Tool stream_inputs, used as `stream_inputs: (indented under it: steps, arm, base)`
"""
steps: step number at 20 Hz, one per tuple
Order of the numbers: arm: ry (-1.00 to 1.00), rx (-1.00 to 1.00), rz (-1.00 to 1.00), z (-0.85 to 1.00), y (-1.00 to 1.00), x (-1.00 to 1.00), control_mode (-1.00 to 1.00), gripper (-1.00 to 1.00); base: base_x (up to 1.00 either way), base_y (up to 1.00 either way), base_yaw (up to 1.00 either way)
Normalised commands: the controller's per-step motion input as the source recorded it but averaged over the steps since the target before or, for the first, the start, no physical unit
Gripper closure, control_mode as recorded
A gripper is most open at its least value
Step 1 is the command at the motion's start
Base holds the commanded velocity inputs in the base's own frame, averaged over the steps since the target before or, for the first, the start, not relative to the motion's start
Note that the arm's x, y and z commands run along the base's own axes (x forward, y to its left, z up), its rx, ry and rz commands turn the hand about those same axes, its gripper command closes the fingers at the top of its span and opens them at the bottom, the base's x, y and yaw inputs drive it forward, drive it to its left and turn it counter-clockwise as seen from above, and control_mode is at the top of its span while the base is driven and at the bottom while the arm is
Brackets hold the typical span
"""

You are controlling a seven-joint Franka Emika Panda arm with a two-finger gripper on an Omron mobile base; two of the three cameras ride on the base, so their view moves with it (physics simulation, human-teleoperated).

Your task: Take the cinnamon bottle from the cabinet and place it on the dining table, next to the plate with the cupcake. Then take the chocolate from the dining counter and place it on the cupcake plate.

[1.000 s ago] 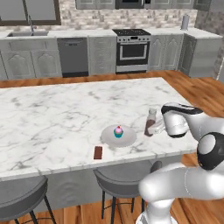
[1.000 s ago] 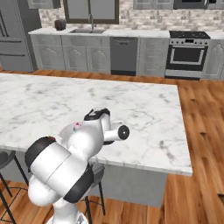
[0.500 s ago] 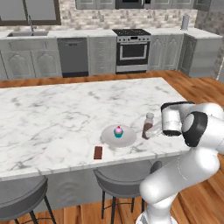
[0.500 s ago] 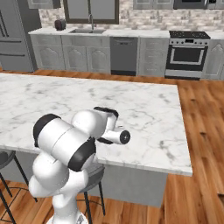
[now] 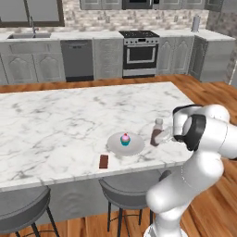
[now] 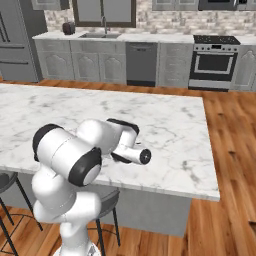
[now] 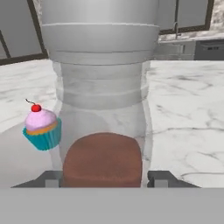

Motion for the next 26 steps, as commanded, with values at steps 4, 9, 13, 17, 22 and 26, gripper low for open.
stream_inputs:
  steps: [4, 9, 13, 17, 22, 26]
  arm:
    - [0.03, -0.01, 0.0, 0.56, 0.0, -0.01, -1.0, -1.0]
    - [0.01, -0.03, 0.0, 0.88, 0.02, -0.1, -1.0, -1.0]
    - [0.0, -0.03, 0.0, 1.0, 0.15, -0.27, -1.0, -1.0]
    - [0.0, -0.03, 0.0, 1.0, 0.29, -0.04, -1.0, -1.0]
    - [0.17, -0.03, 0.0, 1.0, 0.83, 0.0, -1.0, -1.0]
    - [0.34, 0.0, 0.0, 0.82, 1.0, -0.03, -1.0, -1.0]
  base:
    - [0.0, 0.0, 0.0]
    - [0.0, 0.0, 0.0]
    - [0.0, 0.0, 0.0]
    - [0.0, 0.0, 0.0]
    - [0.0, 0.0, 0.0]
    - [0.0, 0.0, 0.0]
